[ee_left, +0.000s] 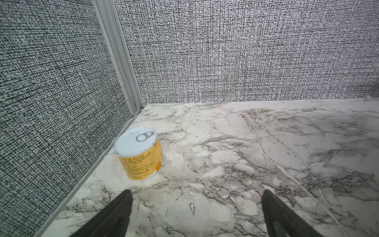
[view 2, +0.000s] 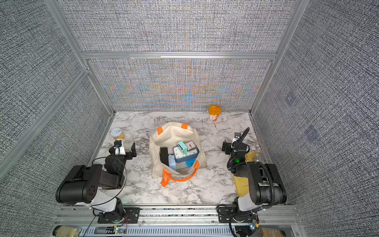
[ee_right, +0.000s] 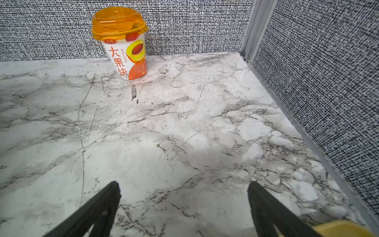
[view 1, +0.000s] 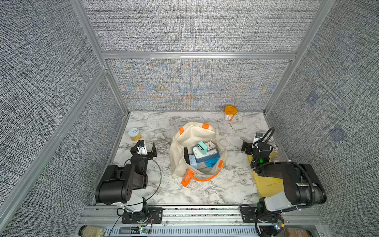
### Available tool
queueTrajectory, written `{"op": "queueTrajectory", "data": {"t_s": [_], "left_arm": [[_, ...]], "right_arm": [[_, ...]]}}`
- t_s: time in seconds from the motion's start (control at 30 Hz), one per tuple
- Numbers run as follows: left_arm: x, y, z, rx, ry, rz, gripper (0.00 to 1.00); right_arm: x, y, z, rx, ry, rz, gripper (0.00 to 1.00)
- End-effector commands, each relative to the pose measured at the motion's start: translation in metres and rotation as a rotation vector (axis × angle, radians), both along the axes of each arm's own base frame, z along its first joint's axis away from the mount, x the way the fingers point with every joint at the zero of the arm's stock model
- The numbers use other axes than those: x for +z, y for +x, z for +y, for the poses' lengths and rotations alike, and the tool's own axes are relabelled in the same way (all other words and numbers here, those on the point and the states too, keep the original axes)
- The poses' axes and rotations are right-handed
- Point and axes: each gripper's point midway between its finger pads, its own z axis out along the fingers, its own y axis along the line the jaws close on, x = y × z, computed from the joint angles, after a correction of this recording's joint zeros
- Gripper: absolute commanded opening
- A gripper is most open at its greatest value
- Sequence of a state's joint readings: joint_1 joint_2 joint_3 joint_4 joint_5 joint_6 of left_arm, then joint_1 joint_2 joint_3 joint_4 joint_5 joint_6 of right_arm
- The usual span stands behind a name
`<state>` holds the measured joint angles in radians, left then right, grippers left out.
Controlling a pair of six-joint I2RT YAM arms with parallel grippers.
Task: Take the alarm clock out of the canvas bag
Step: Pick up the alarm from the canvas bag.
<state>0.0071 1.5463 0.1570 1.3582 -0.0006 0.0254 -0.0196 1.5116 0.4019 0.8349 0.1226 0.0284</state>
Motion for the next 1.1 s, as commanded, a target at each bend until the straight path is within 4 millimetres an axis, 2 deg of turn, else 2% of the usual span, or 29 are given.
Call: {"op": "queueTrajectory", "data": {"t_s": [0.0, 1.0, 1.07], "left_arm": [[0.0085, 0.0004, -0.0007, -0.003, -0.002, -0.033, 0.99], [0.0087, -0.0001, -0.0006, -0.003, -0.002, -0.034, 0.99], [0.0154, -0.0015, -0.0004, -0.001, -0.005, -0.046, 0.99]], "right_arm": [[0.0054, 0.0018, -0.0003, -0.001, -0.002, -0.023, 0.99], [0.0051, 0.0012, -0.0005, -0.001, 0.001, -0.024, 0.99], [0.0137, -0.0003, -0.0015, -0.006, -0.001, -0.03, 0.99]]}}
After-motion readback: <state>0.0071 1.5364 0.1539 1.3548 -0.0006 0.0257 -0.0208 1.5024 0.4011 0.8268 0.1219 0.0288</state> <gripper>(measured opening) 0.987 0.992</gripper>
